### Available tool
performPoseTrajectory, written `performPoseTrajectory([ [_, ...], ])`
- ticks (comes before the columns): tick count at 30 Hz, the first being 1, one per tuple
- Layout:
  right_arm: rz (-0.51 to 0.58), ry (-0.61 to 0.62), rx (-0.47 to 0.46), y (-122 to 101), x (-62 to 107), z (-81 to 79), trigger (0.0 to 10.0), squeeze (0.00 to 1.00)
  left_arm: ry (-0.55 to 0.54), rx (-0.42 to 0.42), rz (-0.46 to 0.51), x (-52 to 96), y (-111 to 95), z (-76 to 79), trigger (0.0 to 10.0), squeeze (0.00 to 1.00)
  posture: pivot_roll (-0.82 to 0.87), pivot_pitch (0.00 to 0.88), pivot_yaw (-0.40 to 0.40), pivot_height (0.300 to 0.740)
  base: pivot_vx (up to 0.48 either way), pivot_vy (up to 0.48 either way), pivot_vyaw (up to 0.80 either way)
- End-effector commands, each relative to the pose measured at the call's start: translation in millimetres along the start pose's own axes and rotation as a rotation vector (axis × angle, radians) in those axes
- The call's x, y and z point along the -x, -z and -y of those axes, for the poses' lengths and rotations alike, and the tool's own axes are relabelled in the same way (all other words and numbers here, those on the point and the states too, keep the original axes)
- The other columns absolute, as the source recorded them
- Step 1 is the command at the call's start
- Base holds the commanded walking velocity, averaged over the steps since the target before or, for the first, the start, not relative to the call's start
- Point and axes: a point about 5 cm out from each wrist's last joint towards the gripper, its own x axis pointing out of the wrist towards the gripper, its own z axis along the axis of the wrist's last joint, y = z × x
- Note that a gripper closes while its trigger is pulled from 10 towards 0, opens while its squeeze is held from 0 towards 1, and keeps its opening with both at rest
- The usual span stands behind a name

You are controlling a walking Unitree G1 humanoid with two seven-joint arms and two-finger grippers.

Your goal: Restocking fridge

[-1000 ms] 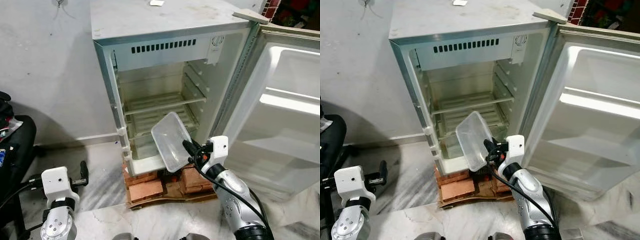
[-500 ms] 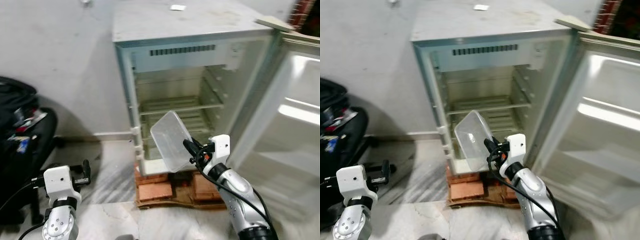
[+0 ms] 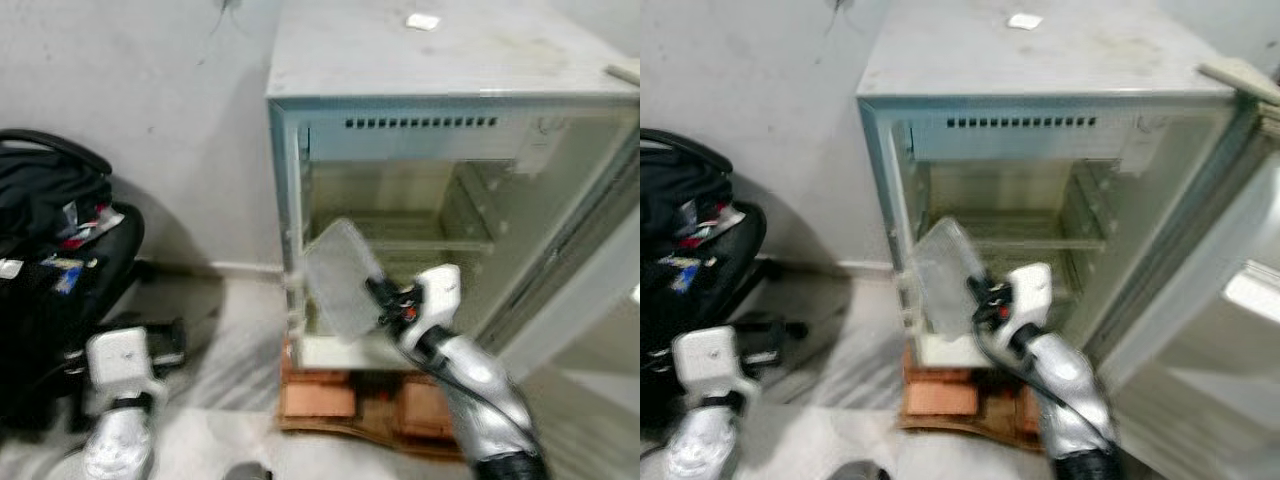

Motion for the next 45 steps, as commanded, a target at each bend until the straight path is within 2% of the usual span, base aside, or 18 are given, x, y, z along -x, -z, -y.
performPoseTrajectory([
  [1, 0.010, 0.019, 0.025, -4.7, 3.7, 6.7, 10.0, 0.00, 0.027, 0.002, 0.019, -1.0, -4.1, 6.9, 10.0, 0.00, 0.02, 0.042, 0.024, 0.735, 0.255, 0.000, 0.00],
  [22, -0.001, 0.031, 0.050, -2.2, 2.7, 8.0, 10.0, 0.00, 0.028, 0.005, 0.019, 3.1, -3.8, 7.7, 10.0, 0.00, 0.02, 0.058, 0.020, 0.735, 0.282, 0.000, 0.00],
  [33, -0.005, 0.035, 0.054, -3.4, 0.3, 9.6, 10.0, 0.00, 0.021, 0.005, -0.015, 7.7, 1.9, 7.5, 10.0, 0.00, 0.03, 0.080, 0.010, 0.735, 0.000, 0.000, 0.00],
  [36, -0.010, 0.043, 0.047, -3.2, -4.7, 8.5, 10.0, 0.00, 0.015, 0.003, -0.025, 12.8, 2.8, 5.6, 10.0, 0.00, 0.03, 0.096, 0.006, 0.735, 0.000, 0.000, 0.00],
  [41, -0.012, 0.041, 0.014, -3.6, -21.7, 2.6, 10.0, 0.00, 0.019, -0.008, -0.049, 27.3, 5.8, 4.0, 10.0, 0.00, 0.07, 0.135, -0.003, 0.735, 0.000, 0.000, 0.00],
  [45, -0.032, 0.087, -0.022, -3.4, -39.9, 1.8, 10.0, 0.00, 0.043, -0.044, -0.055, 39.5, 5.6, 3.5, 10.0, 0.00, 0.11, 0.170, -0.016, 0.735, 0.000, 0.000, 0.00],
])
